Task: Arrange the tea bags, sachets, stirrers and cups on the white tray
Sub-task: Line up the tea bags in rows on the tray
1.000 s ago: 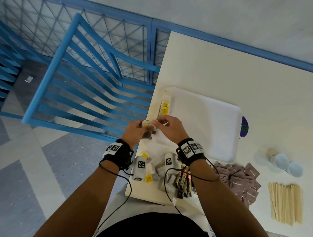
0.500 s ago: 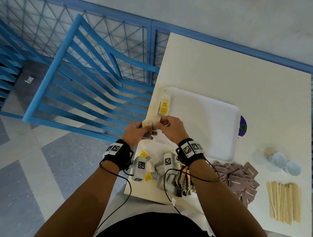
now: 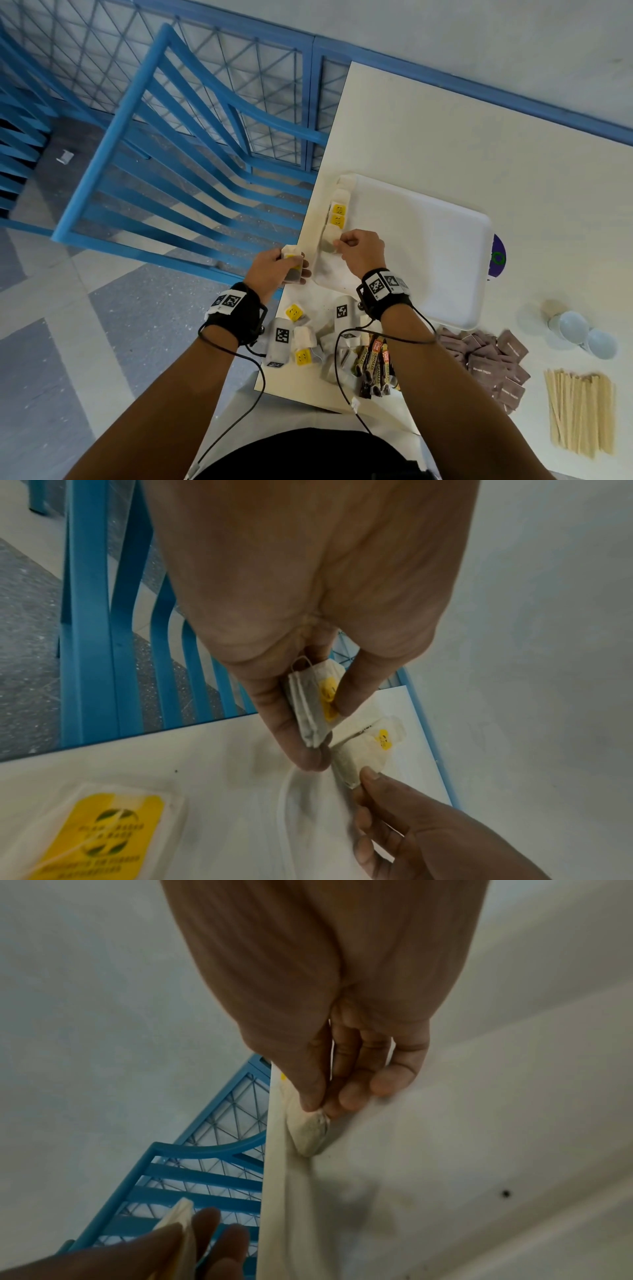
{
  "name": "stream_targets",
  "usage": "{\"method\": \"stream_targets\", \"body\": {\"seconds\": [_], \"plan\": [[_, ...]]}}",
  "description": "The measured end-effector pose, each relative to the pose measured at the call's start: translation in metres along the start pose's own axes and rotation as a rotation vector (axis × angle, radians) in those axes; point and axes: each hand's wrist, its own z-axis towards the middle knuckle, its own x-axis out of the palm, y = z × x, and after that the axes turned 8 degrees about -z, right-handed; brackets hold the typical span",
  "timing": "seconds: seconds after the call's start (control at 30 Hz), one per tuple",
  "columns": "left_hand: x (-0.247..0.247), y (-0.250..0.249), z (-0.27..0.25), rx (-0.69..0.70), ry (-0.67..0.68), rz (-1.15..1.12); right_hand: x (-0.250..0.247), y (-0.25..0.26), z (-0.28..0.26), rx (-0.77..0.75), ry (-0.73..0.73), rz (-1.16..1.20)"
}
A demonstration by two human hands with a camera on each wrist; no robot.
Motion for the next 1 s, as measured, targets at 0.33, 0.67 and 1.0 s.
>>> {"method": "stream_targets", "body": {"seconds": [0.33, 0.67, 1.0], "plan": [[0.007, -0.003, -0.001, -0.015, 0.013, -0.026, 0.000, -0.003, 0.005, 0.035, -0.051, 0.016], [0.006, 0.002, -0.001, 0.016, 0.043, -0.031, -0.005, -0.006, -0.007, 0.051, -0.128, 0.017], [0.013, 0.003, -0.005, 0.034, 0.095, -0.075, 0.003, 0.012, -0.033, -0.213, 0.107, 0.010]]}}
